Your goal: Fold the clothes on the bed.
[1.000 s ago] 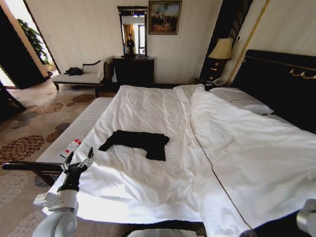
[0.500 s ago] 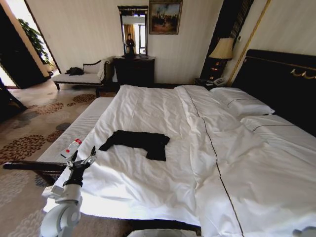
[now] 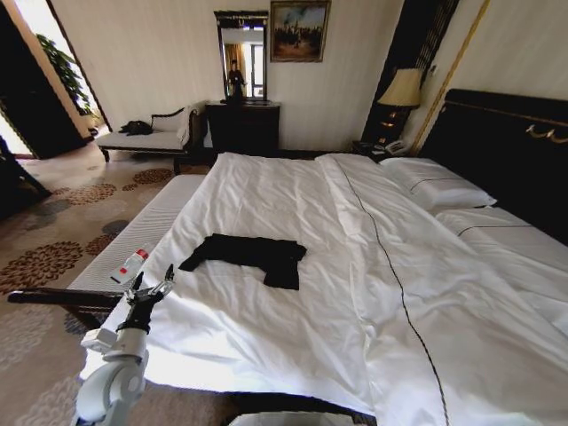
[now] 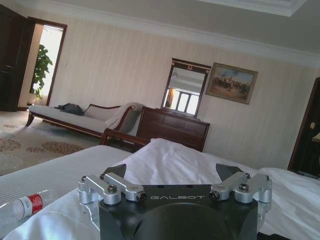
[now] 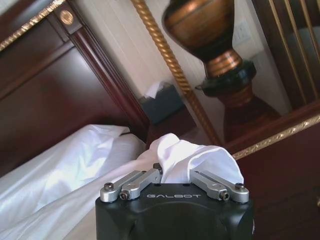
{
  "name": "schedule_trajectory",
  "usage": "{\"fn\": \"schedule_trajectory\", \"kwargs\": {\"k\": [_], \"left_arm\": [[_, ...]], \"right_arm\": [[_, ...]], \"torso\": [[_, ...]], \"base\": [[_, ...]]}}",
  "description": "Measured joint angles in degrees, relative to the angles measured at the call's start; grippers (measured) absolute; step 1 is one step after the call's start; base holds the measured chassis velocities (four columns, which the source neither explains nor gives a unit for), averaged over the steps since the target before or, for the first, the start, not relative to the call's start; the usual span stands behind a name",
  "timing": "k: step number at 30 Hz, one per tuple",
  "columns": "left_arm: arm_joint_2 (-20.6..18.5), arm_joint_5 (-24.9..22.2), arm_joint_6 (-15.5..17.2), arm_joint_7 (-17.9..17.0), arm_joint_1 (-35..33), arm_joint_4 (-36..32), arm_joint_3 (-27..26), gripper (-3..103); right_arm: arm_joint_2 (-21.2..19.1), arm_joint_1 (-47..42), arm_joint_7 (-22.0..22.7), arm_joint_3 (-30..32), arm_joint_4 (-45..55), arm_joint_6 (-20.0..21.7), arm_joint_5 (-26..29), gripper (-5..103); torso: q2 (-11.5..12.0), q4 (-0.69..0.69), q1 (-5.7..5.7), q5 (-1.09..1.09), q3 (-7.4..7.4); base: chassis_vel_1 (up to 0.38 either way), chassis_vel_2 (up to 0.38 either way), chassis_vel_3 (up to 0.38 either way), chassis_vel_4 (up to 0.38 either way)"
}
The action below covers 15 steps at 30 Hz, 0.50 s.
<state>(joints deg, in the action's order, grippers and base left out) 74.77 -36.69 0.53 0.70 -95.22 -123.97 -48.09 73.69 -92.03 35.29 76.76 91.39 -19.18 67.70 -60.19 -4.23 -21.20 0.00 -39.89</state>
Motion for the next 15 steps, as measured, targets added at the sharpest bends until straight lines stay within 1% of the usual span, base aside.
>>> {"fn": "schedule_trajectory", "kwargs": {"k": [2,3,4,8,12,14,15], "left_arm": [[-0.27,0.19,0.02,0.00,-1.23,-0.77,-0.20,100],[-0.27,0.19,0.02,0.00,-1.23,-0.77,-0.20,100],[-0.47,0.41,0.02,0.00,-2.43,-1.58,-0.45,100],[-0.80,0.69,-0.01,0.00,-5.25,-4.16,-1.52,100],[-1.07,0.52,-0.05,0.00,-6.14,-5.16,-2.18,100],[-1.17,0.44,-0.09,0.01,-6.35,-5.42,-2.44,100],[-1.28,0.29,-0.13,0.00,-6.55,-5.73,-2.68,100]], "right_arm": [[-1.44,1.44,-0.60,-0.10,-3.08,-0.01,0.80,1],[-1.44,1.44,-0.60,-0.10,-3.08,-0.01,0.80,1],[-2.99,2.87,-0.99,-0.14,-6.02,-0.01,1.69,1],[-7.59,5.92,-1.03,0.24,-12.37,0.51,3.62,1],[-8.29,6.27,-1.01,0.53,-13.90,0.67,3.86,1],[-7.99,6.20,-1.03,0.56,-13.99,0.67,3.82,1],[-7.23,5.92,-1.04,0.61,-13.86,0.67,3.63,1]], "torso": [[0.00,0.02,0.00,0.00,0.00],[0.00,0.02,0.00,0.00,0.00],[0.00,0.03,0.00,0.02,0.00],[0.00,0.08,0.00,0.03,0.00],[0.00,0.09,0.00,0.01,0.00],[0.00,0.09,0.00,0.01,0.00],[0.00,0.08,0.00,0.00,0.00]], "base": [[0.000,0.000,0.000,0.000],[0.000,0.000,0.000,0.000],[0.000,0.000,0.000,0.000],[0.000,0.000,0.000,0.000],[0.000,0.000,0.000,0.000],[0.000,0.000,0.000,0.000],[0.000,0.000,0.000,0.000]]}}
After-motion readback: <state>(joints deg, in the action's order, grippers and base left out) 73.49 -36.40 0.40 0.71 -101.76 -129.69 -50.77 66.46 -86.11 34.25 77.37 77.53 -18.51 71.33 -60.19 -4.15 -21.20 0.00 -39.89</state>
